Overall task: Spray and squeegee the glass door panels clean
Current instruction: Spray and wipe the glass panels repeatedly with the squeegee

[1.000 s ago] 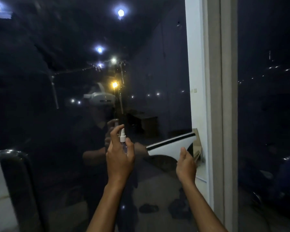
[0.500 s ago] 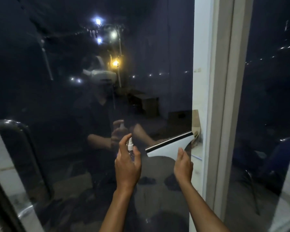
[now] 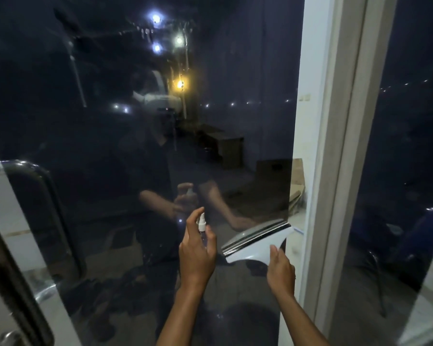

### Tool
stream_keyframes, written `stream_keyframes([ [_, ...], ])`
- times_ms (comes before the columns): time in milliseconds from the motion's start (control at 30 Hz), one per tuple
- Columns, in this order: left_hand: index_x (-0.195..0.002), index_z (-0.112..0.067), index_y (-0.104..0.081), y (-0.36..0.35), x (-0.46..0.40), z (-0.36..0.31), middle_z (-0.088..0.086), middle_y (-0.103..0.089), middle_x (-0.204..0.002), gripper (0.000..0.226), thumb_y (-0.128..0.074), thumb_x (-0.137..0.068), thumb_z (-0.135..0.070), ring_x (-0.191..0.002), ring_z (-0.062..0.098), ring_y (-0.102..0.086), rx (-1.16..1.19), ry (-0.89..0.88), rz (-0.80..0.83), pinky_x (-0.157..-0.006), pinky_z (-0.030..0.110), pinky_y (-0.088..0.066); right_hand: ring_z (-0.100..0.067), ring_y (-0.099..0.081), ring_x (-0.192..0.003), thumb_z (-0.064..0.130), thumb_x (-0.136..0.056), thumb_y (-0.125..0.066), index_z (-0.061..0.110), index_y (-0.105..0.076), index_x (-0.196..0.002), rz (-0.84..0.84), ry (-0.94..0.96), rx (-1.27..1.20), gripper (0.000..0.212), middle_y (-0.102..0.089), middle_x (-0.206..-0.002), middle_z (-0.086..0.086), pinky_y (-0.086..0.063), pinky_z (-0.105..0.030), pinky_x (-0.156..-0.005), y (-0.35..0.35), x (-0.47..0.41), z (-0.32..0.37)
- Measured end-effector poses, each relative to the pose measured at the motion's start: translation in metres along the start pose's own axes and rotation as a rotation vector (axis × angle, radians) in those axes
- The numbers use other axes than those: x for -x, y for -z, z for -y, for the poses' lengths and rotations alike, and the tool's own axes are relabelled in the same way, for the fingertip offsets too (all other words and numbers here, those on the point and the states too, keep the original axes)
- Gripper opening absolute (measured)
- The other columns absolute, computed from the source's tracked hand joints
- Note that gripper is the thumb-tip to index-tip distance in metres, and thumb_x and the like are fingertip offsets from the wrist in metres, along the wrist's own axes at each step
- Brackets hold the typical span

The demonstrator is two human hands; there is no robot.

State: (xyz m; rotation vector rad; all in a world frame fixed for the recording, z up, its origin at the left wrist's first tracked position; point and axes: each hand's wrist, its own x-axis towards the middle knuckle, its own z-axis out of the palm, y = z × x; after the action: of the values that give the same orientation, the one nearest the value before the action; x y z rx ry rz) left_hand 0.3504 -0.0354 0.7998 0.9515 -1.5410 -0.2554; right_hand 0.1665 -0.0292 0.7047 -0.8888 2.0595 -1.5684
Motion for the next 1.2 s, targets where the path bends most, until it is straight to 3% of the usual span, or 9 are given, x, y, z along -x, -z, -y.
stream_keyframes([
  [100, -0.132, -0.04, -0.04, 0.0, -0.002, -0.004, 0.003, -0.067, -0.102, 0.039, -0.039, -0.093, -0.042, -0.076, 0.016, -0.064, -0.001, -0.011, 0.004, -0.067, 0.03, -0.049, -0.039, -0.059, -0.116, 0.044, -0.105, -0.032, 0.009, -0.06, -0.13, -0.081, 0.062, -0.033, 0.052, -0.065, -0.121, -0.019, -0.045, -0.04, -0.096, 0.011, 0.002, 0.016],
  [200, -0.131, -0.038, -0.042, 0.004, -0.01, -0.008, 0.0, -0.067, -0.1, 0.039, -0.041, -0.092, -0.041, -0.075, 0.017, -0.063, -0.002, -0.038, -0.025, -0.067, 0.028, -0.045, -0.03, -0.064, -0.092, 0.042, -0.104, -0.032, 0.008, -0.065, -0.112, -0.13, 0.158, -0.051, 0.048, -0.063, -0.088, -0.011, -0.046, -0.034, -0.08, 0.023, 0.002, 0.039],
  [300, -0.13, -0.037, -0.043, 0.014, -0.028, -0.017, -0.003, -0.066, -0.097, 0.037, -0.043, -0.093, -0.036, -0.074, 0.015, -0.064, 0.017, -0.081, -0.07, -0.067, 0.031, -0.048, -0.025, -0.061, -0.084, 0.045, -0.103, -0.033, 0.011, -0.066, -0.108, -0.158, 0.272, -0.055, 0.048, -0.065, -0.089, -0.011, -0.045, -0.033, -0.075, 0.027, -0.002, 0.066],
  [467, -0.129, -0.033, -0.044, 0.052, -0.092, -0.045, 0.004, -0.067, -0.107, 0.036, -0.048, -0.095, -0.023, -0.082, 0.025, -0.066, 0.031, -0.211, -0.203, -0.069, 0.04, -0.054, -0.014, -0.057, -0.062, 0.071, -0.094, -0.019, 0.021, -0.051, -0.074, -0.12, 0.599, 0.012, 0.062, -0.058, -0.065, 0.003, -0.048, -0.036, -0.058, 0.021, -0.01, 0.128],
  [600, -0.133, -0.032, -0.041, 0.098, -0.152, -0.068, 0.006, -0.067, -0.114, 0.037, -0.045, -0.097, -0.025, -0.088, 0.026, -0.067, -0.014, -0.302, -0.304, -0.069, 0.039, -0.055, -0.02, -0.055, -0.059, 0.062, -0.095, -0.026, 0.024, -0.045, -0.069, -0.091, 0.812, 0.093, 0.05, -0.053, -0.06, 0.006, -0.04, -0.035, -0.055, 0.011, -0.011, 0.19],
  [734, -0.132, -0.033, -0.037, 0.142, -0.2, -0.083, 0.001, -0.065, -0.106, 0.036, -0.046, -0.1, -0.019, -0.078, 0.016, -0.062, -0.086, -0.376, -0.385, -0.063, 0.019, -0.044, -0.006, -0.052, -0.051, 0.058, -0.098, -0.034, 0.03, -0.042, -0.063, -0.015, 1.006, 0.068, 0.046, -0.051, -0.054, 0.008, -0.034, -0.03, -0.05, 0.006, -0.004, 0.253],
  [900, -0.134, -0.031, -0.037, 0.191, -0.234, -0.089, -0.003, -0.061, -0.099, 0.035, -0.046, -0.101, -0.021, -0.075, 0.015, -0.061, -0.123, -0.384, -0.46, -0.065, 0.032, -0.049, -0.007, -0.049, -0.05, 0.063, -0.094, -0.027, 0.026, -0.048, -0.066, -0.003, 1.241, 0.16, 0.051, -0.05, -0.054, 0.007, -0.035, -0.029, -0.052, -0.01, 0.017, 0.338],
  [1034, -0.136, -0.026, -0.037, 0.202, -0.239, -0.081, 0.0, -0.06, -0.093, 0.036, -0.046, -0.101, -0.021, -0.07, 0.01, -0.058, -0.166, -0.387, -0.46, -0.061, 0.029, -0.043, -0.01, -0.047, -0.049, 0.066, -0.092, -0.024, 0.027, -0.045, -0.064, -0.024, 1.326, 0.237, 0.052, -0.048, -0.051, 0.007, -0.045, -0.034, -0.056, -0.019, 0.028, 0.376],
  [1200, -0.136, -0.02, -0.04, 0.216, -0.25, -0.078, 0.001, -0.06, -0.095, 0.036, -0.047, -0.101, -0.021, -0.071, 0.016, -0.057, -0.192, -0.352, -0.463, -0.064, 0.031, -0.042, -0.008, -0.046, -0.046, 0.067, -0.09, -0.024, 0.03, -0.039, -0.061, -0.025, 1.382, 0.249, 0.05, -0.046, -0.049, 0.009, -0.037, -0.029, -0.055, -0.031, 0.031, 0.397],
])
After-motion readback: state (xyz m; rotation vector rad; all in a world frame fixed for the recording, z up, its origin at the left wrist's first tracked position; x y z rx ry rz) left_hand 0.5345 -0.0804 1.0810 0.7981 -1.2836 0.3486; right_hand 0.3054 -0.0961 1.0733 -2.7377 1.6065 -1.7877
